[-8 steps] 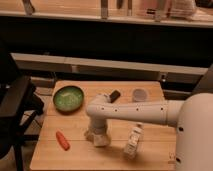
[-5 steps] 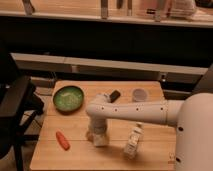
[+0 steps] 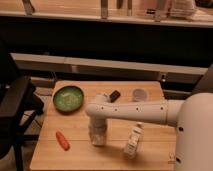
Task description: Place the white sponge in the ceramic cup
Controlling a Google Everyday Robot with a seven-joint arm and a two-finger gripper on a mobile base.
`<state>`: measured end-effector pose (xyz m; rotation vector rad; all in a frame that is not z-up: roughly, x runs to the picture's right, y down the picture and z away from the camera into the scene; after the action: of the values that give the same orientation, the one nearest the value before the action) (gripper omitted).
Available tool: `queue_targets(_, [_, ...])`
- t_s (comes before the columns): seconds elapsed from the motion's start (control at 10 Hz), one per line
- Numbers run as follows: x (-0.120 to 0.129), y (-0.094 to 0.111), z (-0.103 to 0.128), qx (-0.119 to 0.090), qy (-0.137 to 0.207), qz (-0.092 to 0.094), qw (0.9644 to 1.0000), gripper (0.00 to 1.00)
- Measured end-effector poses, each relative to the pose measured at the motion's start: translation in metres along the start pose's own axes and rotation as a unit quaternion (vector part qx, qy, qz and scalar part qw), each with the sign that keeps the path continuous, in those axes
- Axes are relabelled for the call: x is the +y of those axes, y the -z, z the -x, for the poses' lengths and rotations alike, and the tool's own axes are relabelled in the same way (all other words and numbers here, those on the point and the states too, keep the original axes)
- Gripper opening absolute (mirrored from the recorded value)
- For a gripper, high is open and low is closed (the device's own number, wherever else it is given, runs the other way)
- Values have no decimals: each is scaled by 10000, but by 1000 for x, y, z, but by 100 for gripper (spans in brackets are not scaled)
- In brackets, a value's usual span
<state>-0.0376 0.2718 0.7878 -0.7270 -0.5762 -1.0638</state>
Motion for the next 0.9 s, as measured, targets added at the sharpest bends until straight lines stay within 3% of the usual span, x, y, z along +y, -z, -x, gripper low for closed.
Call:
queue_targets(0.1, [0, 1, 0, 13, -12, 1, 10000, 0])
queue_targets(0.6, [5, 44, -15, 108, -84, -58, 9999, 0])
queue_targets(0.9, [2, 59, -33, 155, -120, -104, 9998, 1])
